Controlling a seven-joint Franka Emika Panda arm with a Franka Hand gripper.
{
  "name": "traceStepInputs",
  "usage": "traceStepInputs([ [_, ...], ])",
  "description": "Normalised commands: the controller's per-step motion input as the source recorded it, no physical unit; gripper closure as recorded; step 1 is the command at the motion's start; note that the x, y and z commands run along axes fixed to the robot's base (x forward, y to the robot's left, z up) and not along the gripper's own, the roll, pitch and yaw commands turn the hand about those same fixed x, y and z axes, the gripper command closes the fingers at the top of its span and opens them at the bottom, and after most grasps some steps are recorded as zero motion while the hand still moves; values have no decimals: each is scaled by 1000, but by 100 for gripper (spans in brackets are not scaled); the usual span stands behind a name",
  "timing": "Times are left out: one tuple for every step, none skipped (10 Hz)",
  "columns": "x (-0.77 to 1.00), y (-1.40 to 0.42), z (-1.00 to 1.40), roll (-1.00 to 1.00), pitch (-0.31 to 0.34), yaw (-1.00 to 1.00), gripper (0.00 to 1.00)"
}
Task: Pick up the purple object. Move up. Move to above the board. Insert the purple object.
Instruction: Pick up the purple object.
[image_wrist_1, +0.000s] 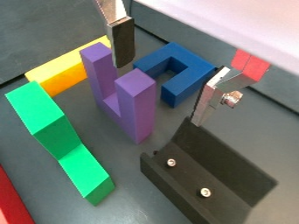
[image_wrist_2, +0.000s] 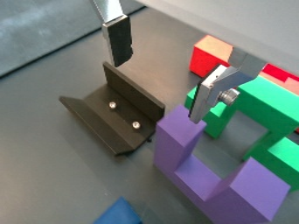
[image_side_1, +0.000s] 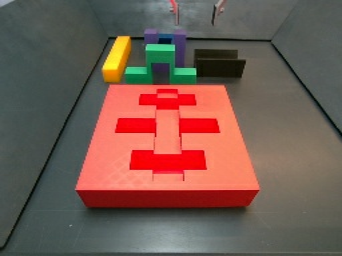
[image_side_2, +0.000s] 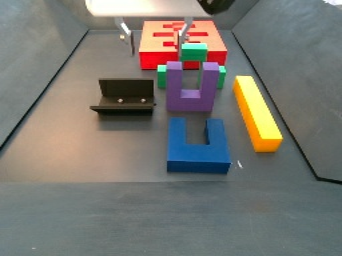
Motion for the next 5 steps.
traceStepInputs([
  [-257,0,-69,-44,0,0,0],
  [-263,0,-9,-40,-20,0,0],
  [-229,0,-40,-24,0,0,0],
  [-83,0,-77,0,0,0,0],
  [14,0,-160,0,0,0,0],
])
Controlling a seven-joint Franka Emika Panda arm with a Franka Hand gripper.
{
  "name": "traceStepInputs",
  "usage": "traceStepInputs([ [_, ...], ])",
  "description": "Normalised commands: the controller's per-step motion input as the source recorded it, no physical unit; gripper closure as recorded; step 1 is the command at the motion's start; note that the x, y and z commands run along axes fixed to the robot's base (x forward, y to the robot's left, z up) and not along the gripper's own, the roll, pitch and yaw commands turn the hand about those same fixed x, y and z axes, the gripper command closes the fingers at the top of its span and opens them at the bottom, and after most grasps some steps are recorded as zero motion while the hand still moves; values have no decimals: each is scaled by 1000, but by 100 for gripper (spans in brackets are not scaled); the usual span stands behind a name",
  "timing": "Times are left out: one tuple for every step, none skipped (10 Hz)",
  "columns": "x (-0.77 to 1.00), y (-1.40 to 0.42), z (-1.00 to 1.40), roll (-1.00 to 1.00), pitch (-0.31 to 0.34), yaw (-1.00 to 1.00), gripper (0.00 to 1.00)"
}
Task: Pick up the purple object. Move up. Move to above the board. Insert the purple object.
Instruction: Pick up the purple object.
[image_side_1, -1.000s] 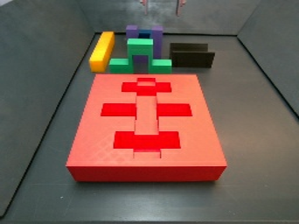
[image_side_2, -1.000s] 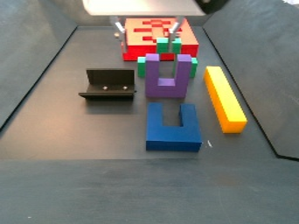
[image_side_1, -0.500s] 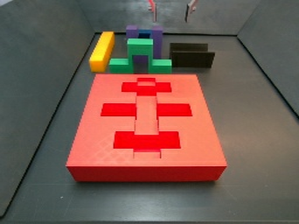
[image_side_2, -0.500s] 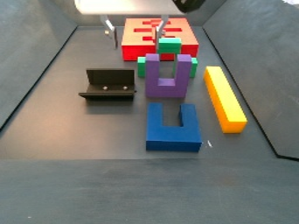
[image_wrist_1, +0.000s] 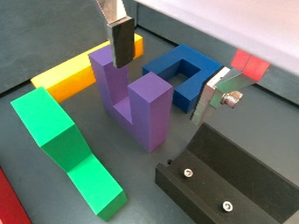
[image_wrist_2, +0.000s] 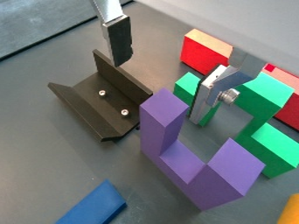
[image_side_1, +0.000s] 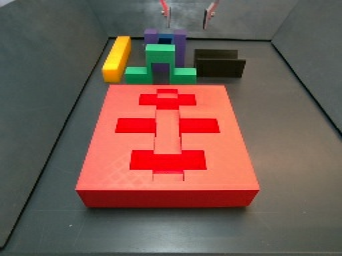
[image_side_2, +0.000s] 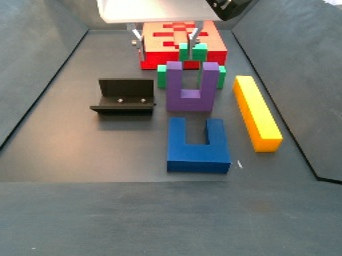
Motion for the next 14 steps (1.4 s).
traceStepInputs([
  [0,17,-300,44,0,0,0],
  [0,37,-334,50,0,0,0],
  [0,31,-309,60,0,0,0],
  [0,89,-326,73,1,0,0],
  [0,51,-283,49,1,0,0],
  [0,37,-294,51,0,0,0],
  [0,20,-291,59,0,0,0],
  [-14,0,-246,34,0,0,0],
  [0,0,-94,4,0,0,0],
  [0,0,0,0,0,0,0],
  [0,0,0,0,0,0,100],
  [0,0,0,0,0,0,100],
  [0,0,0,0,0,0,100],
  [0,0,0,0,0,0,100],
])
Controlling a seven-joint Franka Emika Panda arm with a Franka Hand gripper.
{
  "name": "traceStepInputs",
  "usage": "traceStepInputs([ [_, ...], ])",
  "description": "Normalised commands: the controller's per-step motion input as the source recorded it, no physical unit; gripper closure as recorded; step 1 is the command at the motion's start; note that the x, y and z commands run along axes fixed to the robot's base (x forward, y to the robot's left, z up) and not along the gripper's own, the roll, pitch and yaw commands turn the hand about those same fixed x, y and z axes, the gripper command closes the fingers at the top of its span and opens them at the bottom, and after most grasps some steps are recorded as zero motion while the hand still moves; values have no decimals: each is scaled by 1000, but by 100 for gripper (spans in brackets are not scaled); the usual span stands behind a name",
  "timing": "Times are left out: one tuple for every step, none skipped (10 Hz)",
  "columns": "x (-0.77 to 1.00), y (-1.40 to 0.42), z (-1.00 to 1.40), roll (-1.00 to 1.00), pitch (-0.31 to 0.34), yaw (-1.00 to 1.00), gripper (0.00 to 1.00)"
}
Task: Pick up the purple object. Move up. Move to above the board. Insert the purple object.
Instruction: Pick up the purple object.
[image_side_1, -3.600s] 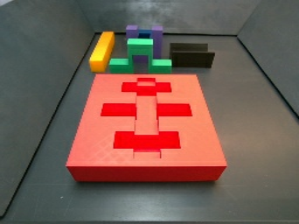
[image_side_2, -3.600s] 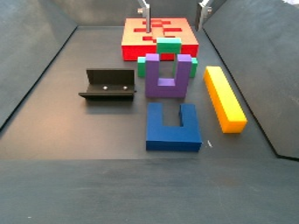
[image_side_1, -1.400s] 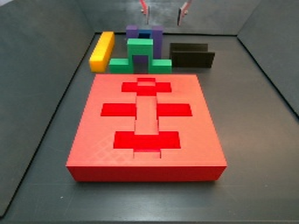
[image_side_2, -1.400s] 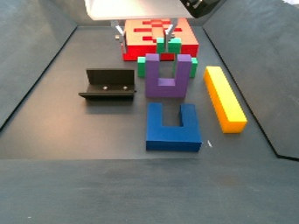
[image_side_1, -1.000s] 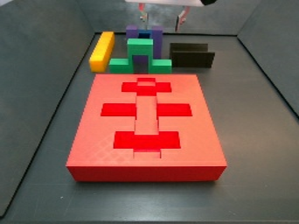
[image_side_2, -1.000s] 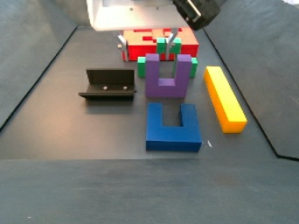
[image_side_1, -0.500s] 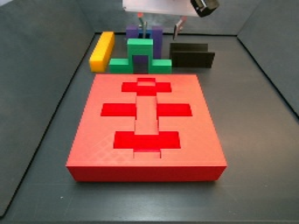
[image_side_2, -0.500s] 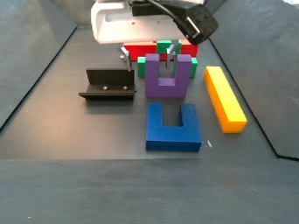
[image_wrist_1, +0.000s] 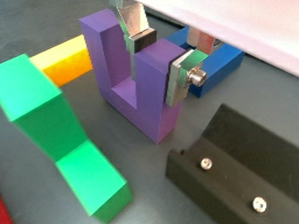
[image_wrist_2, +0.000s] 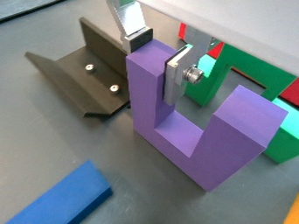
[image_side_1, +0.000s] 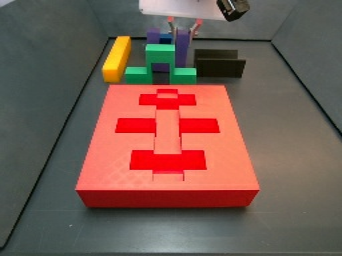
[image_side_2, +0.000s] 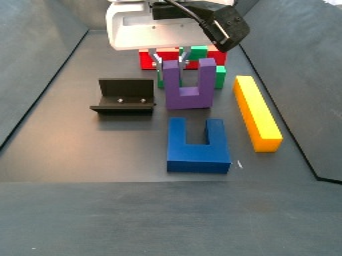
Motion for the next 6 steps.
traceStepInputs([
  [0,0,0,0,0,0,100],
  [0,0,0,0,0,0,100],
  [0,0,0,0,0,0,100],
  [0,0,0,0,0,0,100],
  [0,0,0,0,0,0,100],
  [0,0,0,0,0,0,100],
])
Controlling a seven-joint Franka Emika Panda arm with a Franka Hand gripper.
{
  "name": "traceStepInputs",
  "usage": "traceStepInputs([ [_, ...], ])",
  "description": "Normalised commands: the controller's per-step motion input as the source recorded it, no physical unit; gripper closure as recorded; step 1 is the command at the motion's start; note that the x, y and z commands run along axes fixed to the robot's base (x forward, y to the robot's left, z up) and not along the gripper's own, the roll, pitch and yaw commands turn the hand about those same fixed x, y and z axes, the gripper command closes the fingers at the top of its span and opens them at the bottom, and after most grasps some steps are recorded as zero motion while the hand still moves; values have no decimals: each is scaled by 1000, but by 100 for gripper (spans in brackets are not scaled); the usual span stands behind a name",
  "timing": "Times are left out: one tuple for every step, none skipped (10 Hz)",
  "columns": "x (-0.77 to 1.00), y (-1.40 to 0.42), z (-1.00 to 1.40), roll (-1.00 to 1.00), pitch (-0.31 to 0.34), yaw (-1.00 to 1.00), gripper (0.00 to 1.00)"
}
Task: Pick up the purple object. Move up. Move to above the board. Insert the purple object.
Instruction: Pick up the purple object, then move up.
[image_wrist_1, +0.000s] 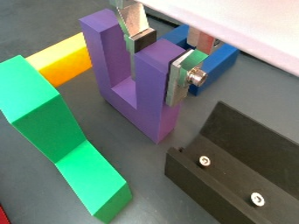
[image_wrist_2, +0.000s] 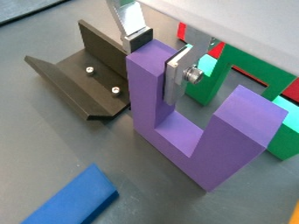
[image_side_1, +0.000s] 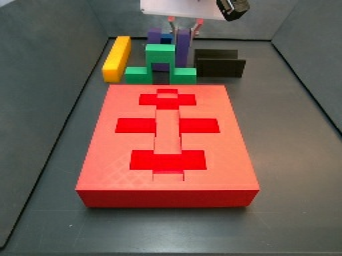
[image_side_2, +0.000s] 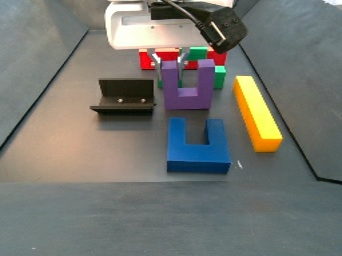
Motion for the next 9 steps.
traceStepInputs([
  [0,0,0,0,0,0,100],
  [0,0,0,0,0,0,100],
  [0,0,0,0,0,0,100],
  [0,0,0,0,0,0,100],
  [0,0,0,0,0,0,100],
  [0,0,0,0,0,0,100],
  [0,0,833,0,0,0,100],
  [24,-44,828,-4,5,-29,100],
  [-17,-43,698,-11,48,-32,100],
])
